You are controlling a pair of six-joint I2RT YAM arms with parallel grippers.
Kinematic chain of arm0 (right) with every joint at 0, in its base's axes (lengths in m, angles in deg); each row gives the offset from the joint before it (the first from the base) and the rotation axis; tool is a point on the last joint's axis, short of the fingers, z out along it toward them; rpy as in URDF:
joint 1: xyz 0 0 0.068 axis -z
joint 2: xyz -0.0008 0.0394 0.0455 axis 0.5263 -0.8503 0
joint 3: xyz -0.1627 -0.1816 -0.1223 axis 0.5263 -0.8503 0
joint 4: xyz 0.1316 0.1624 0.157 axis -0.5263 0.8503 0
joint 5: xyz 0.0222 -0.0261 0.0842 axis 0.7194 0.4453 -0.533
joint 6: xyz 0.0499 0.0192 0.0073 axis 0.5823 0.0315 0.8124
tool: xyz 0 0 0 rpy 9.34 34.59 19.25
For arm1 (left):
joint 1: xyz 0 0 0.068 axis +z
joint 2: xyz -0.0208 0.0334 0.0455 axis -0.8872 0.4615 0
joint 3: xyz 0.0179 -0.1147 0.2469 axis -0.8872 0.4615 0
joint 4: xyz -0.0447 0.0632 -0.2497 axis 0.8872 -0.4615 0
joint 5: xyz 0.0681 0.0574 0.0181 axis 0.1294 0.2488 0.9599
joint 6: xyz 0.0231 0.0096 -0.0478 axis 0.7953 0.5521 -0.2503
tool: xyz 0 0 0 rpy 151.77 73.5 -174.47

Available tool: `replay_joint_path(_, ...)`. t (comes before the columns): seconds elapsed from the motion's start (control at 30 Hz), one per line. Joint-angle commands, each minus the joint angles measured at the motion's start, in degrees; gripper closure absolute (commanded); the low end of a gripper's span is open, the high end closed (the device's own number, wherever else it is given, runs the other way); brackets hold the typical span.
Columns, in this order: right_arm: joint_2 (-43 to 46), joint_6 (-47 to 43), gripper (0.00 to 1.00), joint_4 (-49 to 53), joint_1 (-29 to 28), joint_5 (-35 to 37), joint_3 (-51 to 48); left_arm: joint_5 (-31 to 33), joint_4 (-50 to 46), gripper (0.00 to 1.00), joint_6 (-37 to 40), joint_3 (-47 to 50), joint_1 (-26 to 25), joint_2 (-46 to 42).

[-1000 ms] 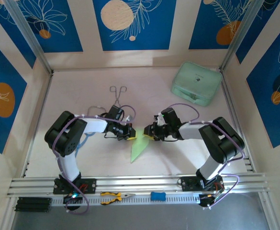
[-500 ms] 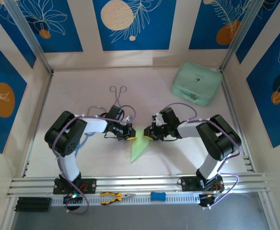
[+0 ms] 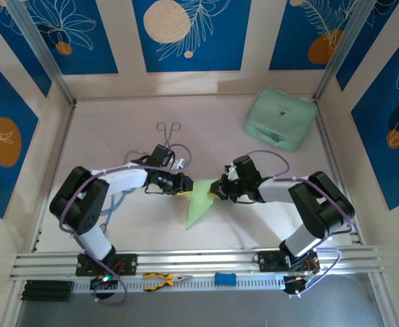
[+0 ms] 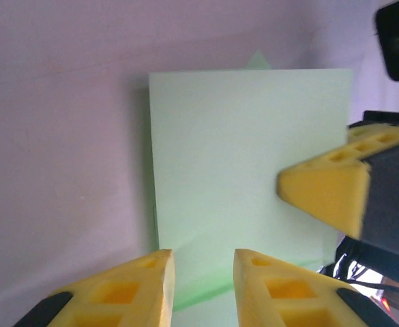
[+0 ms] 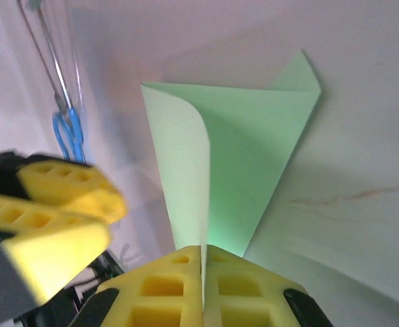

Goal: Fold a paper plane with a square sheet of paper (pick it up from the middle)
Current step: Fold the wing for the fifth time at the center of the table.

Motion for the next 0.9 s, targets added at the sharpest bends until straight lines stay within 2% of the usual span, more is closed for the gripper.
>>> replay_joint_path(0.0,2.7,7.4,0.99,2.0,-0.3,5.5,-1.4,4.3,-2.4,0.73,3.2,0.3,-2.2,-3.8)
replay_joint_path(0.17,6.1,12.8,1.00,4.0,-0.2,10.0,-3.6,11.5,-1.4,0.77,7.5,2.8,-8.0,-8.8)
replay_joint_path(0.33,8.2,14.4,1.00,4.6,0.4,10.1,-4.4,20.2,-2.5,0.70,13.4,3.7,-14.5,-11.4)
replay_joint_path(0.47,9.1,14.1,1.00,5.9,0.5,10.1,-3.9,26.8,-3.5,0.64,17.2,2.7,-20.0,-10.3)
replay_joint_path(0.57,9.3,13.7,1.00,6.3,0.7,9.7,-3.3,30.0,-4.2,0.55,19.1,1.6,-23.0,-8.3)
replay_joint_path(0.87,9.2,13.0,1.00,7.3,1.5,8.8,-2.8,37.8,-7.2,0.54,21.7,-2.0,-29.3,-2.3)
